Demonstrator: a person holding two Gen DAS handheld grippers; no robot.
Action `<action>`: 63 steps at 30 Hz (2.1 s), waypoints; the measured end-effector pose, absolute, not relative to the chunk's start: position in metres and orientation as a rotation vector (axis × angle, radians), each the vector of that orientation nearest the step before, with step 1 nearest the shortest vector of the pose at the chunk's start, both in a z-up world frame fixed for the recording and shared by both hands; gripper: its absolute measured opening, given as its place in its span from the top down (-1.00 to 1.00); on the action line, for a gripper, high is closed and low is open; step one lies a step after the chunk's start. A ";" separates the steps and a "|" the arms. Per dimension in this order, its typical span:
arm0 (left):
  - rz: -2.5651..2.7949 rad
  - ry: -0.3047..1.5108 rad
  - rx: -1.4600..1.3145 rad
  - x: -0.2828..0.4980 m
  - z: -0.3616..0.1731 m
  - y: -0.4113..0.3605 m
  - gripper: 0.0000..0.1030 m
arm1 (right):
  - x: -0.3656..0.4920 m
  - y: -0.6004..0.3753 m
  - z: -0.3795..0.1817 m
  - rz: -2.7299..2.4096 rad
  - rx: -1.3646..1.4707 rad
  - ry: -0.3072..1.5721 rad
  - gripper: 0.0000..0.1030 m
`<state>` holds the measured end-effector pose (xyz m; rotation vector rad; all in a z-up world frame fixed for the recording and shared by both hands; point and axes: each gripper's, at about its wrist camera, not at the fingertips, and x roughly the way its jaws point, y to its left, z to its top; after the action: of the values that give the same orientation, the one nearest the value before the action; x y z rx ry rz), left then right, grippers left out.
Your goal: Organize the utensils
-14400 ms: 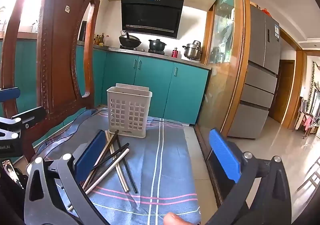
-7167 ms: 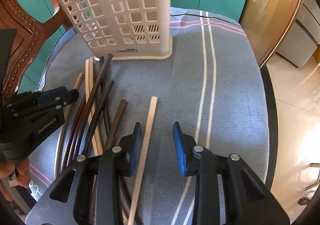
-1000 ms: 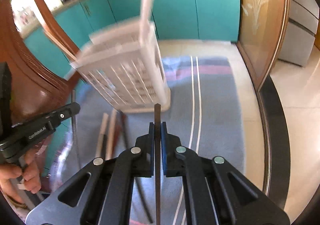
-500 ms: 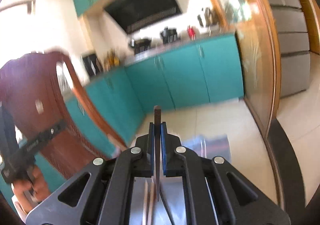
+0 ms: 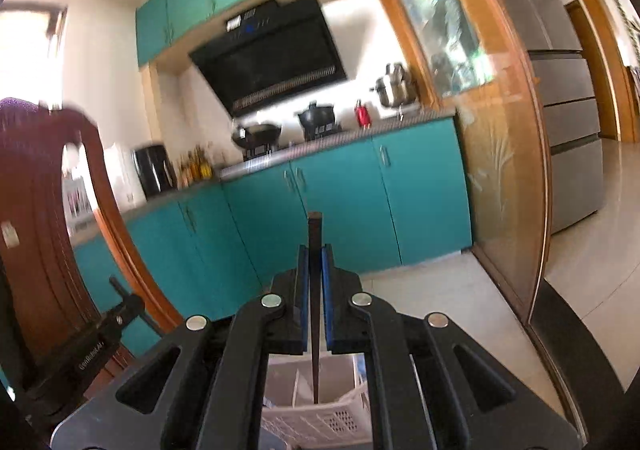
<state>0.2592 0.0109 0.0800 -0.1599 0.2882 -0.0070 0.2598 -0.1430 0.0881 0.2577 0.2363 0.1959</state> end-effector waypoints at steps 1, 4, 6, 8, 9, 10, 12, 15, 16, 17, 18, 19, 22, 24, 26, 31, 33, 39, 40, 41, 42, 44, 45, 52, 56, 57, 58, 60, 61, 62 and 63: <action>-0.006 0.292 -0.158 0.262 0.078 0.011 0.86 | 0.260 -0.140 0.084 0.192 0.238 0.246 0.87; -0.008 0.309 -0.168 0.259 0.074 0.014 0.86 | 0.261 -0.134 0.077 0.192 0.216 0.274 0.87; -0.012 0.318 -0.190 0.259 0.074 0.018 0.86 | 0.259 -0.136 0.078 0.183 0.226 0.275 0.74; -0.017 0.319 -0.200 0.258 0.076 0.019 0.81 | 0.253 -0.140 0.082 0.182 0.238 0.261 0.41; -0.022 0.316 -0.197 0.254 0.077 0.019 0.74 | 0.246 -0.144 0.086 0.181 0.247 0.244 0.26; -0.025 0.310 -0.193 0.250 0.079 0.018 0.68 | 0.240 -0.146 0.089 0.182 0.250 0.228 0.20; -0.025 0.285 -0.180 0.237 0.083 0.018 0.53 | 0.224 -0.150 0.099 0.187 0.242 0.199 0.19; -0.034 0.259 -0.156 0.215 0.087 0.020 0.52 | 0.196 -0.154 0.111 0.237 0.215 0.178 0.19; -0.042 0.257 -0.149 0.208 0.087 0.020 0.52 | 0.189 -0.152 0.113 0.266 0.197 0.189 0.19; -0.056 0.262 -0.142 0.202 0.086 0.020 0.52 | 0.183 -0.151 0.113 0.292 0.180 0.204 0.19; -0.077 0.284 -0.133 0.197 0.082 0.020 0.52 | 0.177 -0.147 0.109 0.332 0.156 0.238 0.19; -0.089 0.303 -0.129 0.195 0.079 0.020 0.52 | 0.173 -0.142 0.101 0.376 0.129 0.285 0.19; -0.123 0.404 -0.111 0.195 0.056 0.018 0.52 | 0.174 -0.125 0.053 0.436 0.013 0.445 0.35; -0.125 0.492 -0.089 0.200 0.032 0.015 0.52 | 0.191 -0.114 0.011 0.420 -0.049 0.605 0.41; -0.119 0.617 -0.080 0.214 0.000 0.015 0.52 | 0.216 -0.105 -0.032 0.407 -0.076 0.819 0.43; -0.099 0.854 -0.123 0.247 -0.054 0.019 0.52 | 0.237 -0.080 -0.101 0.383 -0.204 1.045 0.43; -0.092 0.927 -0.144 0.255 -0.072 0.020 0.52 | 0.240 -0.074 -0.114 0.382 -0.212 1.081 0.43; -0.087 1.010 -0.151 0.264 -0.099 0.015 0.43 | 0.249 -0.068 -0.133 0.350 -0.189 1.141 0.43; -0.089 1.016 -0.155 0.264 -0.101 0.016 0.42 | 0.251 -0.069 -0.133 0.337 -0.174 1.143 0.51; -0.088 1.022 -0.155 0.265 -0.104 0.016 0.42 | 0.252 -0.071 -0.133 0.326 -0.147 1.148 0.63; -0.085 1.025 -0.154 0.267 -0.104 0.016 0.41 | 0.253 -0.076 -0.134 0.314 -0.115 1.157 0.82; -0.078 1.031 -0.154 0.268 -0.108 0.017 0.40 | 0.256 -0.088 -0.135 0.297 0.013 1.198 0.82; -0.076 1.034 -0.156 0.269 -0.108 0.018 0.39 | 0.256 -0.094 -0.135 0.289 0.062 1.216 0.82; -0.068 1.061 -0.169 0.281 -0.117 0.018 0.32 | 0.237 -0.112 -0.141 0.280 0.260 1.268 0.88; -0.068 1.078 -0.188 0.290 -0.124 0.017 0.32 | 0.240 -0.117 -0.134 0.260 0.261 1.191 0.84; -0.066 1.081 -0.193 0.292 -0.125 0.017 0.32 | 0.242 -0.118 -0.132 0.248 0.254 1.174 0.82; -0.061 1.085 -0.197 0.294 -0.127 0.017 0.32 | 0.245 -0.122 -0.129 0.241 0.250 1.159 0.77; -0.054 1.092 -0.206 0.298 -0.130 0.017 0.32 | 0.248 -0.122 -0.126 0.231 0.243 1.135 0.65; -0.052 1.097 -0.212 0.302 -0.133 0.017 0.32 | 0.250 -0.122 -0.124 0.231 0.236 1.120 0.60; -0.051 1.105 -0.218 0.305 -0.136 0.018 0.32 | 0.252 -0.120 -0.122 0.230 0.218 1.105 0.58; -0.049 1.111 -0.221 0.307 -0.139 0.018 0.32 | 0.255 -0.117 -0.121 0.225 0.197 1.095 0.52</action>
<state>0.3066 0.0175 -0.1386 -0.2207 1.1106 -0.0494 0.2553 -0.1172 -0.1210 0.1965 1.0951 0.2253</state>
